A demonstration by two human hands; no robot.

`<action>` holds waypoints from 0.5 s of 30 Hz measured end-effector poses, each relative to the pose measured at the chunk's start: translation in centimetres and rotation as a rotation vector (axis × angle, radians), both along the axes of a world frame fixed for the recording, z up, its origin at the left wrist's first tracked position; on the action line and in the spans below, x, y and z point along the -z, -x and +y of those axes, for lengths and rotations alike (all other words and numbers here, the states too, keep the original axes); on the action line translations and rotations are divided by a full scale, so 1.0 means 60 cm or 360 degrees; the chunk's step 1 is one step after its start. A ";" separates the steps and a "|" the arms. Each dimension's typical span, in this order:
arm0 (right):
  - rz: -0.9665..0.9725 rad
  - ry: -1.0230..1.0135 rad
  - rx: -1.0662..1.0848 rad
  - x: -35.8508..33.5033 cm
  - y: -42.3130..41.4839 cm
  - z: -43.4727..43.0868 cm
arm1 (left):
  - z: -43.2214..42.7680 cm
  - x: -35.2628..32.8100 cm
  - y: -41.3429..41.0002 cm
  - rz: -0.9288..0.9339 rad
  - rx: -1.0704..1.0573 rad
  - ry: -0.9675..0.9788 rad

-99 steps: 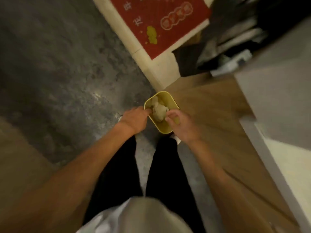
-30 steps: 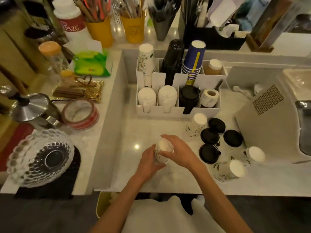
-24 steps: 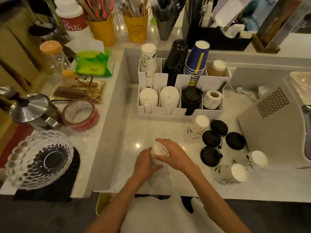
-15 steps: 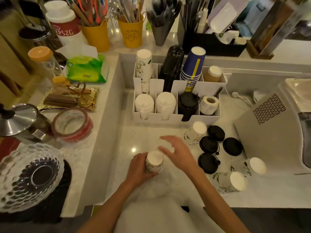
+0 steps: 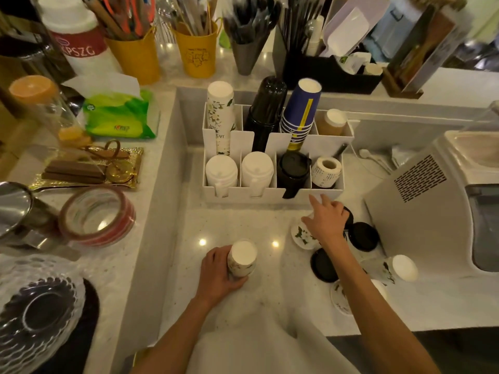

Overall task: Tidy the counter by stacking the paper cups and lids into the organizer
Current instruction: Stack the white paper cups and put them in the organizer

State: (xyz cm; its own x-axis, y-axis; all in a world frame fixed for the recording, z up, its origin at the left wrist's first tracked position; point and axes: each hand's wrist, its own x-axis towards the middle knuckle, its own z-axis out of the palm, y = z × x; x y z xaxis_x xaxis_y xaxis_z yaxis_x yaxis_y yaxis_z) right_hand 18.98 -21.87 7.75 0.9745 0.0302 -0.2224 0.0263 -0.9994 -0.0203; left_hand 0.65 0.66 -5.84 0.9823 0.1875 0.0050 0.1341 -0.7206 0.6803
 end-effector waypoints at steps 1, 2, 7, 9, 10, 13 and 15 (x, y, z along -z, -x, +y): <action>-0.0027 0.0012 -0.0033 0.001 0.002 -0.003 | 0.000 0.000 0.001 -0.0009 -0.0005 0.0001; -0.0073 0.0009 -0.0044 0.001 0.005 -0.006 | 0.000 0.000 0.001 -0.0022 -0.0006 -0.0001; 0.0123 -0.0403 0.0289 0.008 0.012 -0.031 | -0.002 -0.002 0.001 -0.0027 -0.0010 -0.0005; 0.0258 -0.0545 0.0338 0.018 0.019 -0.034 | -0.001 -0.002 -0.001 -0.0018 -0.0013 0.0003; 0.0307 -0.0534 0.0318 0.021 0.024 -0.033 | -0.001 -0.002 -0.001 -0.0017 -0.0015 0.0009; 0.0402 -0.0445 0.0261 0.021 0.028 -0.028 | -0.003 0.000 0.000 -0.0019 -0.0024 0.0022; 0.0420 -0.0532 0.0220 0.005 0.027 -0.026 | -0.003 0.001 -0.001 -0.0007 -0.0041 0.0029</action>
State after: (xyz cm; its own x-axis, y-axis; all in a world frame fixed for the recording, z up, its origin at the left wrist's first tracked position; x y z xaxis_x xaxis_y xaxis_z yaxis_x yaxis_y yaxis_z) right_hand 17.39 -23.44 7.42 0.8856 0.0161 -0.4642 -0.1566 -0.9306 -0.3309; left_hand 0.71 0.45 -5.87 0.9771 0.2127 0.0055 0.1494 -0.7044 0.6939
